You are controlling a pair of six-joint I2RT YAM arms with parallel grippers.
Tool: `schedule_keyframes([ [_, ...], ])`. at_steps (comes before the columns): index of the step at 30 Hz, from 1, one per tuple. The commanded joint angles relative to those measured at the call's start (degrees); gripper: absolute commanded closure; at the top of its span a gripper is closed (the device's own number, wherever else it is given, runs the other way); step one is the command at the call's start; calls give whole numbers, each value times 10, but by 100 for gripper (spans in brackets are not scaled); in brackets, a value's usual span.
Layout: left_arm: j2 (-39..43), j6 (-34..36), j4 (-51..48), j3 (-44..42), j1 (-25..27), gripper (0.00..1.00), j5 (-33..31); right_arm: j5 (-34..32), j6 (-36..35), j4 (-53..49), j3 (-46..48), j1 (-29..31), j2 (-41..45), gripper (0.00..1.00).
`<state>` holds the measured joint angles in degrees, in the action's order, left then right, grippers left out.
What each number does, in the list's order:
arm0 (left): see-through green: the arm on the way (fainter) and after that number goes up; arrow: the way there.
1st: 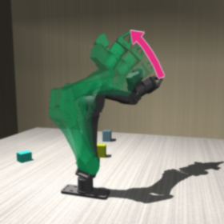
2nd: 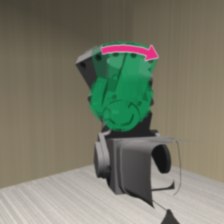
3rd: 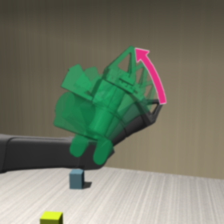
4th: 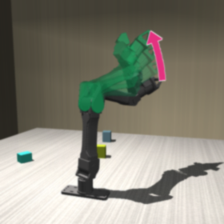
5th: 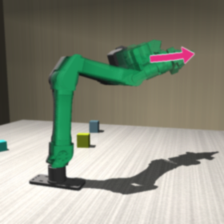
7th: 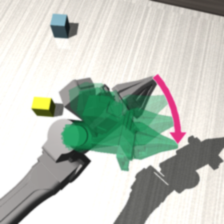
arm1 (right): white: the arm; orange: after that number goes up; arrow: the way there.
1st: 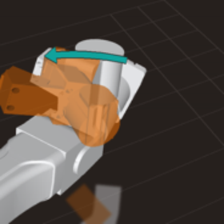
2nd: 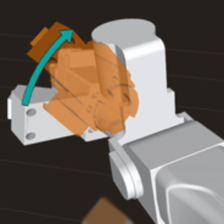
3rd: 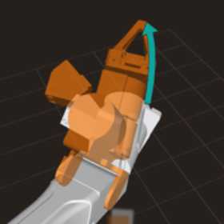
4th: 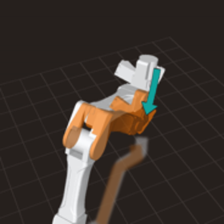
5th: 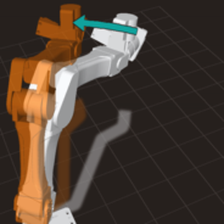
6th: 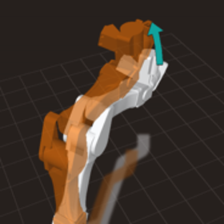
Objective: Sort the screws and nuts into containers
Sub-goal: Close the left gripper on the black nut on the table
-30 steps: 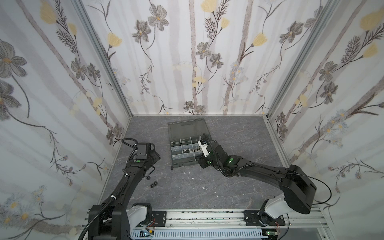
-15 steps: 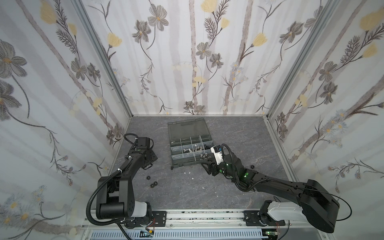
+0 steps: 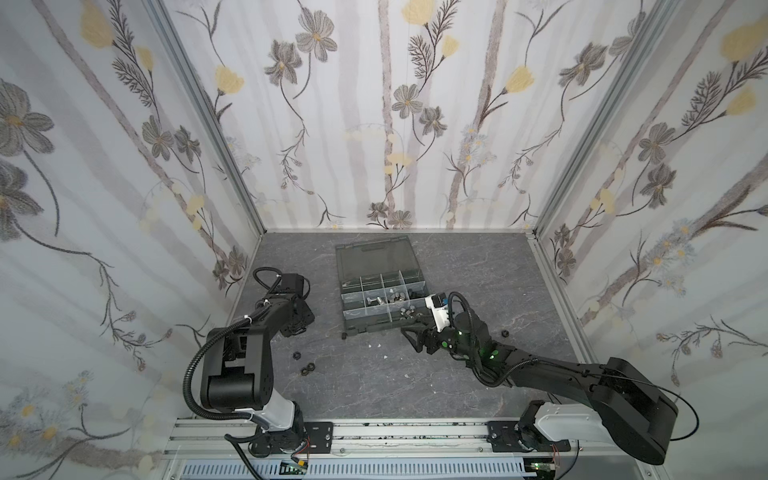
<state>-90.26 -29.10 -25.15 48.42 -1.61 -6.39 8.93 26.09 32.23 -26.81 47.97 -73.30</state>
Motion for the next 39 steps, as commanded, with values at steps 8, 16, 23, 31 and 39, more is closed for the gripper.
schedule_keyframes([
  [8,-35,-4,17,12,0,55,-18,15,8,44,11,-5,6,12],
  [16,-50,-4,18,22,-1,61,-26,15,10,45,11,-6,3,12],
  [23,-61,-2,20,28,0,73,-21,13,8,42,11,-5,6,12],
  [31,-50,-3,22,22,9,81,-17,12,9,42,11,-5,4,12],
  [39,-2,-6,-12,37,52,82,-14,12,12,44,15,-6,4,12],
])
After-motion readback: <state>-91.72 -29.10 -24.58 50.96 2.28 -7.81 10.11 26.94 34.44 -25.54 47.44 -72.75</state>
